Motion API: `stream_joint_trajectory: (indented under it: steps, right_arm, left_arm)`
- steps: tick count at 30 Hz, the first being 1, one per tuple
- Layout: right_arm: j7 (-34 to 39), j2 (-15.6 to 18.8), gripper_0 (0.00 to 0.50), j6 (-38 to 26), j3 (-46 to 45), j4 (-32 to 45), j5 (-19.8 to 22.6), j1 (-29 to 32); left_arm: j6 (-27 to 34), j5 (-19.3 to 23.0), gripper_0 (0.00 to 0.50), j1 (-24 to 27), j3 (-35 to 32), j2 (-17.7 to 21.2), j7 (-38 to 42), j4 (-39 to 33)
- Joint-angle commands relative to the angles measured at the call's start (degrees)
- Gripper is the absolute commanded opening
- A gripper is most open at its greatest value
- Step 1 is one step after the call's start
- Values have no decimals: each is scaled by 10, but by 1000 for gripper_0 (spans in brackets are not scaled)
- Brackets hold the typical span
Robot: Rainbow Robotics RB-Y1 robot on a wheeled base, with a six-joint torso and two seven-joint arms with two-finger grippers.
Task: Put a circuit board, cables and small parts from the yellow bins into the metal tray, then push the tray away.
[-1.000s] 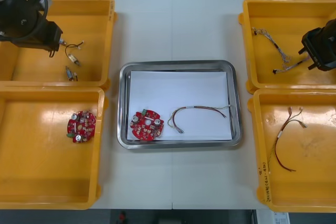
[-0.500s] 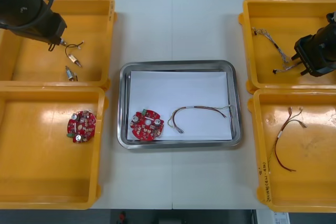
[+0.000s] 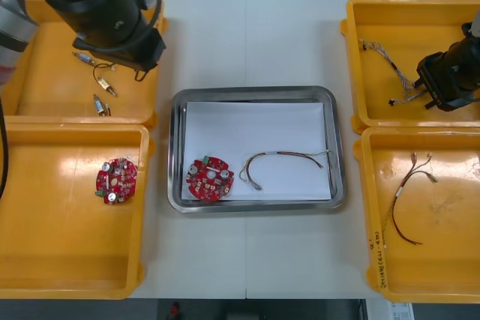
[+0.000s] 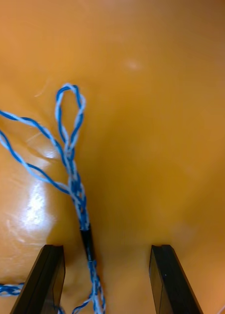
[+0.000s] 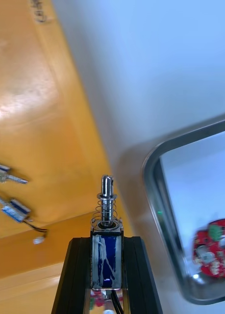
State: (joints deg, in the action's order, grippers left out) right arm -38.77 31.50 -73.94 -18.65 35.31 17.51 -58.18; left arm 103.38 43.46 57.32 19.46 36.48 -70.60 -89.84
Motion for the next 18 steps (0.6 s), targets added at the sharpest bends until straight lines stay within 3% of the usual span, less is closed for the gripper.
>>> stream_joint_trajectory:
  steps: [1,2,4,5,6,9,18]
  right_arm:
    - [27,-13,500,9,19,-10,7,-12]
    - [27,-14,500,9,20,-10,7,-12]
    - [26,-15,291,9,22,-10,7,-12]
    - [26,-15,99,9,23,-10,7,-12]
    - [25,-15,64,9,24,-10,8,-12]
    - [23,-14,0,9,26,-11,9,-12]
    - [21,-14,0,2,26,-20,8,-12]
  left_arm:
    - [-5,8,0,48,40,-38,70,-22]
    - [-5,7,2,52,50,-45,77,-22]
    - [-8,8,2,55,64,-54,92,-24]
    - [-11,8,2,59,74,-59,100,-24]
    - [-14,8,2,61,86,-64,109,-24]
    - [-23,8,1,64,109,-75,132,-24]
    - [-57,14,1,63,167,-92,148,-1]
